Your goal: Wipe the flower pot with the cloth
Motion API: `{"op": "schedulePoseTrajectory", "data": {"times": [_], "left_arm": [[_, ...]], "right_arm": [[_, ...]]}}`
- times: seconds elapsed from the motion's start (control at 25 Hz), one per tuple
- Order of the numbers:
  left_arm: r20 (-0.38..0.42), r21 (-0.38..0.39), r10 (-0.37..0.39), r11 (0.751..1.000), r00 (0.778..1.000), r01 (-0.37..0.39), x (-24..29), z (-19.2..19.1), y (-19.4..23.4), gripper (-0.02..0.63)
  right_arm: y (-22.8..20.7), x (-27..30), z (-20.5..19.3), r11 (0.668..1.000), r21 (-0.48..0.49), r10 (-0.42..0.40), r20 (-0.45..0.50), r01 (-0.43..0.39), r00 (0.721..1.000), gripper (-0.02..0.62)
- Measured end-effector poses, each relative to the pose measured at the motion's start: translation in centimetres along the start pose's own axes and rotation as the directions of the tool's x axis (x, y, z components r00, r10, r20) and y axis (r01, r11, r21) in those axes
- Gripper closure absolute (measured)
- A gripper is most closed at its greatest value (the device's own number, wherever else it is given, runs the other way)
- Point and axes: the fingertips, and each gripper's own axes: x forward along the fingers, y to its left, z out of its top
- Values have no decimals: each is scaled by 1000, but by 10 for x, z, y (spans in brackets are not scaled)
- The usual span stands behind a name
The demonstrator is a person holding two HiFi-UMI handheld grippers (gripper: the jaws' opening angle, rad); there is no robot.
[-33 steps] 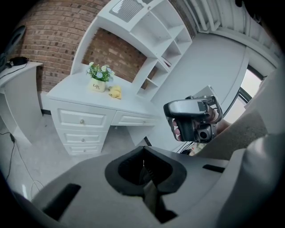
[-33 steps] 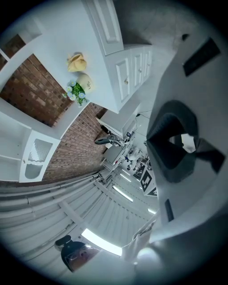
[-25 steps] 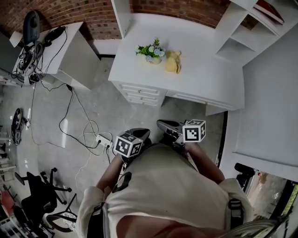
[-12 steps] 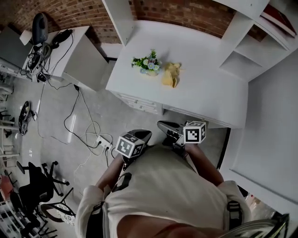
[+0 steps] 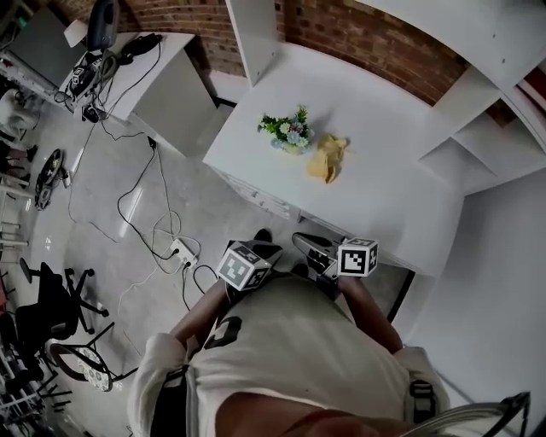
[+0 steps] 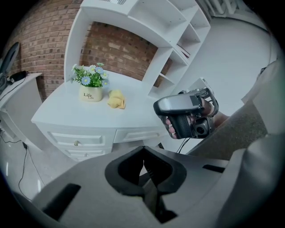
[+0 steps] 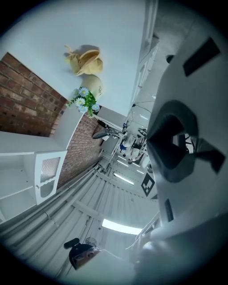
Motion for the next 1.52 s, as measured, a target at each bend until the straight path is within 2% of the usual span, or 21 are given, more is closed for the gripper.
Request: {"op": "schedulePoseTrajectory", "data": {"times": [0.16,0.32,0.4,0.48,0.6,0.72,0.96,1.0,1.08,1.16,1.28,1.4,1.52], "left_arm": [[32,11,-20,1000,999,20,-7,18,23,586],[37,54,-48,997,998,46,-18,43,52,586],[47,52,-60,997,997,57,-22,54,69,586],[68,18,-80,997,994,79,-25,61,88,586],[75,9,-107,994,991,107,-31,68,113,586],[64,34,-124,992,990,122,-30,73,134,586],[46,44,-112,993,993,110,-27,85,156,586],[53,44,-105,994,993,103,-25,90,158,586],[68,30,-85,996,994,83,-23,99,163,585],[81,24,-65,998,995,63,-20,109,162,586],[103,34,-25,999,994,21,-15,125,161,586],[103,14,12,1000,995,-14,-6,134,161,586],[91,3,36,999,995,-36,4,140,157,585]], "right_arm": [[-4,19,15,999,-21,-37,-10,37,999,584],[-9,41,46,995,-26,-96,28,97,995,584],[-18,53,55,989,-40,-141,16,141,990,584],[-29,65,62,978,-62,-199,4,199,980,584],[-45,73,81,956,-66,-284,49,287,957,584],[-70,62,109,923,-30,-378,131,385,917,584],[-124,2,163,789,-17,-592,251,615,766,583],[-134,-4,169,777,-17,-607,249,630,755,547],[-154,-9,178,769,-24,-620,220,639,753,440],[-176,-12,181,747,-51,-647,171,663,743,385],[-209,-18,179,703,-93,-701,77,705,709,308],[-238,-21,179,684,-136,-722,13,716,692,285],[-264,-23,179,667,-201,-738,-38,718,674,289]]}}
